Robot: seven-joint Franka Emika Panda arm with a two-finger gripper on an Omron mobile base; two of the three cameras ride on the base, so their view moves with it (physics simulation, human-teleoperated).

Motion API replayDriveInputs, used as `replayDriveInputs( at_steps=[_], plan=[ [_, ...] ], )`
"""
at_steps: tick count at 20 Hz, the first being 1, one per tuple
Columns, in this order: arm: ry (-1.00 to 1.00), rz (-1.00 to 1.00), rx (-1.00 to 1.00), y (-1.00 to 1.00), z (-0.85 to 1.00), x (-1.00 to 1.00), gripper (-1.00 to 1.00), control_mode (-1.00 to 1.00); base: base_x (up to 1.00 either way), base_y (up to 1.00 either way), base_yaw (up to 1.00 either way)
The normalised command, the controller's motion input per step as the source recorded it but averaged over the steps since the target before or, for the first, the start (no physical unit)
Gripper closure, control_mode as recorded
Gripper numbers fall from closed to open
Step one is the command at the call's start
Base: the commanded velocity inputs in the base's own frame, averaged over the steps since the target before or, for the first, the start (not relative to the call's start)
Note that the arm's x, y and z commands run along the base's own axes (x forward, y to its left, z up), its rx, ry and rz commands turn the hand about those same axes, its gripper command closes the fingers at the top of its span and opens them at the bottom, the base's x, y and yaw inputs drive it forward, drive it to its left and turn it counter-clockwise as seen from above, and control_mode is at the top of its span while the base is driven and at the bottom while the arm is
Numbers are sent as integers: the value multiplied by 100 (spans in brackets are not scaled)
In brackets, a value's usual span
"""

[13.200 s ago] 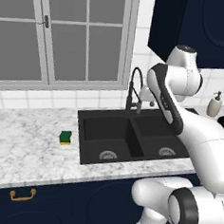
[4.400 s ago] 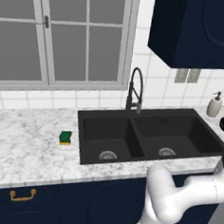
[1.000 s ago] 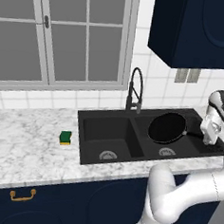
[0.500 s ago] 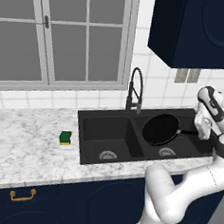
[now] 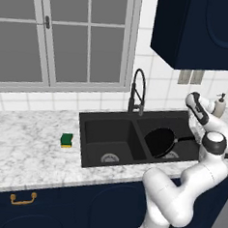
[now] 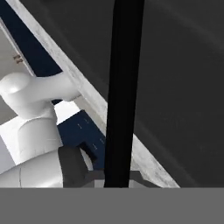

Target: Pick the pan and sponge and place them into the sink. Then turn on the water.

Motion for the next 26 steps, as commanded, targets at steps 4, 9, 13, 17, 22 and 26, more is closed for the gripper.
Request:
replayDriveInputs(
  at_steps=[4, 9, 13, 17, 22, 26],
  plan=[
    [10, 11, 0, 0, -17, 39, 100, -100, 0, 0, 0],
    [10, 11, 0, 0, -23, 35, -100, -100, 0, 0, 0],
    [10, 11, 0, 0, -27, 33, -100, -100, 0, 0, 0],
    [2, 13, 1, -13, -4, 9, -100, -100, 0, 0, 0],
    [0, 16, 8, -48, 0, 2, -100, -100, 0, 0, 0],
    [-1, 22, 17, -79, 0, 0, -100, -100, 0, 0, 0]
  ],
)
